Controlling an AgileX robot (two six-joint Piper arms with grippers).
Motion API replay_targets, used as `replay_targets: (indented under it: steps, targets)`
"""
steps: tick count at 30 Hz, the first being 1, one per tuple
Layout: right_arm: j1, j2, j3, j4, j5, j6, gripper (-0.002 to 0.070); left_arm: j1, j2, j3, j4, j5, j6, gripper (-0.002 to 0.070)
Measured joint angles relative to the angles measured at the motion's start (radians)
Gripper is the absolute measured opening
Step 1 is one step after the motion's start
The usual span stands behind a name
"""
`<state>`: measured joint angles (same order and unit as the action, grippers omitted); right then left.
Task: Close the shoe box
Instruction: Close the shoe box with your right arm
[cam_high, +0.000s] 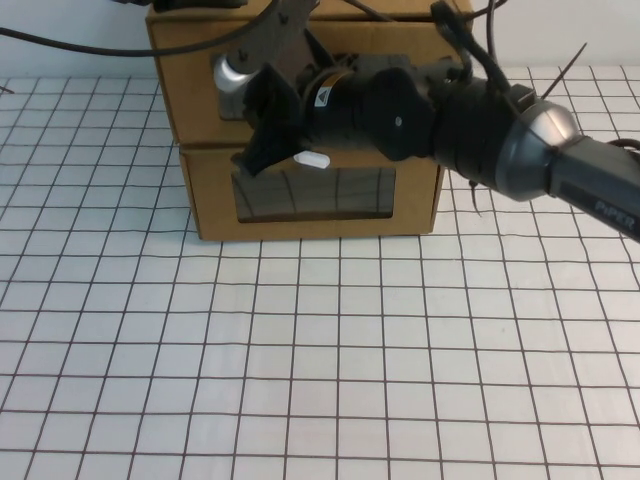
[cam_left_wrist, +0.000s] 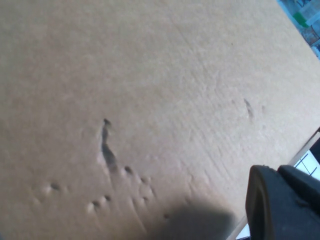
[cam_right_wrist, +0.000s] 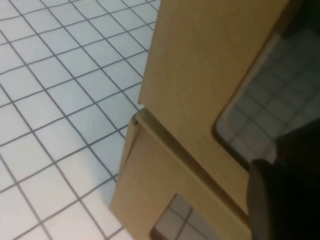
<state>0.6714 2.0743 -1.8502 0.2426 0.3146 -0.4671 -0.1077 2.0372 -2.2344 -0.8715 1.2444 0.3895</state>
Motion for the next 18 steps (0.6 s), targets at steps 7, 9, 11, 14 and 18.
replay_targets:
  steps: [7, 9, 11, 14, 18]
  targets:
    - [-0.008, -0.086, 0.002, -0.001, 0.066, 0.003, -0.0013, 0.0, 0.0, 0.0, 0.0, 0.0, 0.0, -0.0005]
    - [-0.01, -0.115, -0.002, -0.007, 0.066, 0.003, -0.0013, 0.0, 0.0, 0.0, 0.0, 0.0, 0.0, -0.0005]
    - [-0.012, -0.14, -0.002, -0.012, 0.064, 0.003, -0.0013, 0.0, 0.0, 0.0, 0.002, 0.0, 0.0, -0.0005]
    - [-0.012, -0.154, -0.002, -0.025, 0.082, 0.003, -0.0013, 0.0, 0.0, 0.0, 0.008, 0.0, -0.002, -0.0005]
    - [-0.012, -0.154, -0.002, -0.092, 0.143, 0.003, -0.0013, 0.0, 0.0, 0.0, 0.008, 0.0, -0.002, -0.0005]
